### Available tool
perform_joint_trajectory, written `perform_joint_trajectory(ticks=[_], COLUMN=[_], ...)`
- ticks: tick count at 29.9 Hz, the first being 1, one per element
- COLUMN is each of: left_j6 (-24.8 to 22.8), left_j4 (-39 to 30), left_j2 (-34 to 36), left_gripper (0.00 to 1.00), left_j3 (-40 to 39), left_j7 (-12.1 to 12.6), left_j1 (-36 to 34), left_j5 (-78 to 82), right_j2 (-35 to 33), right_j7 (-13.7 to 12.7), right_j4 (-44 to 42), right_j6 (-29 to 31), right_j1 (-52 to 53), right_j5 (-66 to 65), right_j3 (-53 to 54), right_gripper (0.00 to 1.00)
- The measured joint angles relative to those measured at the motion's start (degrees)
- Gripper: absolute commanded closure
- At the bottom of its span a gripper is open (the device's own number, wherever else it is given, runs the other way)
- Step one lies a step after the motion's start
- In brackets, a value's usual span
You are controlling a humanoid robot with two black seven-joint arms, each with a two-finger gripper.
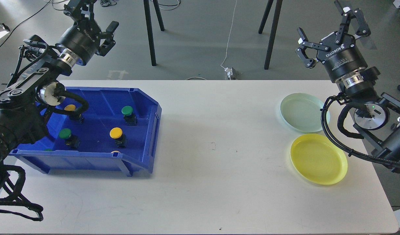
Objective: Pass button and place on color plate
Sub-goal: 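Move the left gripper down into the blue bin toward the buttons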
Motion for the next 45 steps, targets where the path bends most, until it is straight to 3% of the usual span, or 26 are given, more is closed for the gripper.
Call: perform_joint_trajectory(ticks=[6, 14, 19, 23, 27, 31, 37, 41, 45], left_j6=[0.0, 0.0, 0.0, 0.0, 0.0, 0.0, 0.0, 0.0, 0.0], left_j4=[0.0, 1.6, -11.2, -26.5, -42.2, -52.9, -55.7, -56.0, -53.1], left_j2=[0.9, 0.5, 1.0, 7.6, 17.9, 29.4, 42.3, 42.7, 38.2], left_gripper=[0.00, 0.00, 0.00, 0.00, 0.00, 0.00, 0.00, 0.00, 0.00], left_j3=[0.1, -5.5, -12.8, -14.3, -8.1, -3.2, 13.1, 25.3, 37.3], left_j7=[0.0, 0.0, 0.0, 0.0, 0.0, 0.0, 0.0, 0.0, 0.0], left_j1=[-0.4, 0.6, 4.3, 6.6, 6.5, 2.5, -14.1, -23.6, -29.0], left_j5=[-0.1, -8.5, -9.5, -7.0, 3.5, 14.0, 25.0, 39.6, 49.1], right_j2=[0.0, -0.1, 0.1, 0.1, 0.1, 0.0, 0.8, 0.8, 0.9], right_j7=[0.1, 0.1, 0.1, 0.1, 0.1, 0.1, 0.1, 0.1, 0.1], right_j4=[0.0, -0.1, -0.1, -0.1, -0.1, -0.3, -2.7, -3.0, -3.1], right_j6=[0.0, 0.0, 0.0, 0.0, 0.0, 0.0, 0.0, 0.0, 0.0], right_j1=[-0.3, -0.3, -0.2, -0.2, -0.4, -0.6, -0.8, -0.8, -0.8], right_j5=[0.1, 0.0, 0.0, 0.0, 0.0, 0.0, 0.0, 0.0, 0.0], right_j3=[0.1, 0.0, 0.0, 0.0, 0.1, 0.1, -0.3, -0.1, -0.1], right_gripper=[0.01, 0.01, 0.01, 0.01, 0.01, 0.01, 0.01, 0.01, 0.01])
